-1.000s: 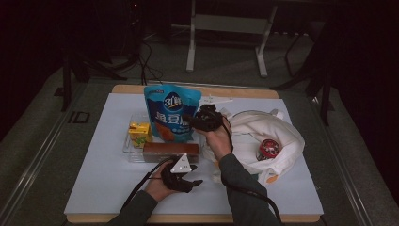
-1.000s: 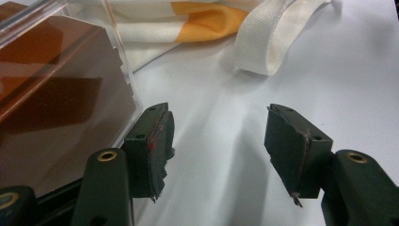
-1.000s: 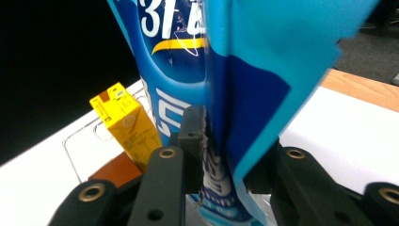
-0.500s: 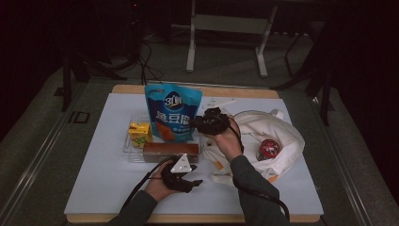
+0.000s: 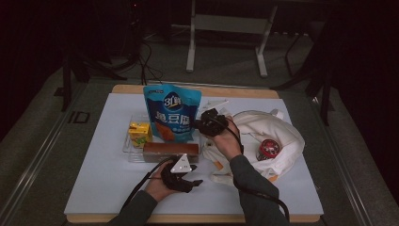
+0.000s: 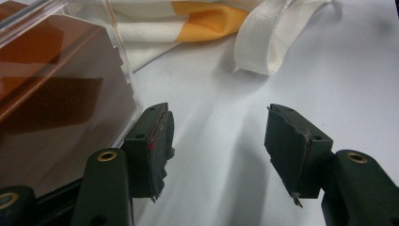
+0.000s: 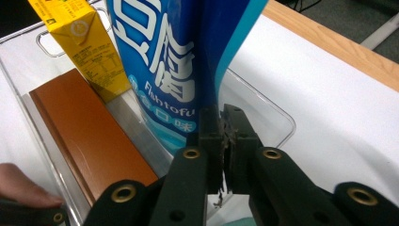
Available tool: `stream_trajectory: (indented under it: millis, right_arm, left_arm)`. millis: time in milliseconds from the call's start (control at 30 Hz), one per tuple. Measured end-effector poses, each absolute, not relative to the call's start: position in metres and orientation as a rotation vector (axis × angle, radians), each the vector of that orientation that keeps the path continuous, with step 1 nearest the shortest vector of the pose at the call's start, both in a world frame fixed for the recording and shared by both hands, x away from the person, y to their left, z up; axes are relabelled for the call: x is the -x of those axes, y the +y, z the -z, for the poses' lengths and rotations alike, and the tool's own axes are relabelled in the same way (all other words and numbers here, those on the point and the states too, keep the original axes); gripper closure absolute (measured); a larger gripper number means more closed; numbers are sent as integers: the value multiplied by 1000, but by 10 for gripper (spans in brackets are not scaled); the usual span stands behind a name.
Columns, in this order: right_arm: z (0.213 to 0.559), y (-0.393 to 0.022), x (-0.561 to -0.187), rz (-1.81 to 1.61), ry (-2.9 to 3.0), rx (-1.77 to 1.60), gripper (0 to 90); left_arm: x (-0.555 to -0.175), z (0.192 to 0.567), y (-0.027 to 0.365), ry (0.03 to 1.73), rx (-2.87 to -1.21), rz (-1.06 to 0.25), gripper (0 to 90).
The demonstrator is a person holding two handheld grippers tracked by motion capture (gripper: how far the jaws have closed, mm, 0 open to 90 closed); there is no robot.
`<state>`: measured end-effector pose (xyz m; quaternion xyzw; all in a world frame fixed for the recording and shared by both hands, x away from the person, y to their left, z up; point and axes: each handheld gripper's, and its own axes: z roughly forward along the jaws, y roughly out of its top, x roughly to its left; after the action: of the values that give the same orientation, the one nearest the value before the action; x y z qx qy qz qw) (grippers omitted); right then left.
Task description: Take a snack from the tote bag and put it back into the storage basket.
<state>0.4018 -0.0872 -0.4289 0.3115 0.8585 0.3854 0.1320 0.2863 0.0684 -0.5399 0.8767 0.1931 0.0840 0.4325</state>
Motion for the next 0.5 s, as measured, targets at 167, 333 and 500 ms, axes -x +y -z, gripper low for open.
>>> stream_trajectory:
  millis: [167,333,500]
  right_arm:
    - [430,-82,-405,-1112,2463,-940,900]
    - [431,-72,-409,-1102,2450,-950,900]
    - [432,-61,-410,-1100,2449,-944,900]
  left_arm:
    - [-286,540,68,480,-2185,-210,413]
    - [-286,540,68,481,-2184,-208,413]
    - [-286,540,68,480,-2183,-207,412]
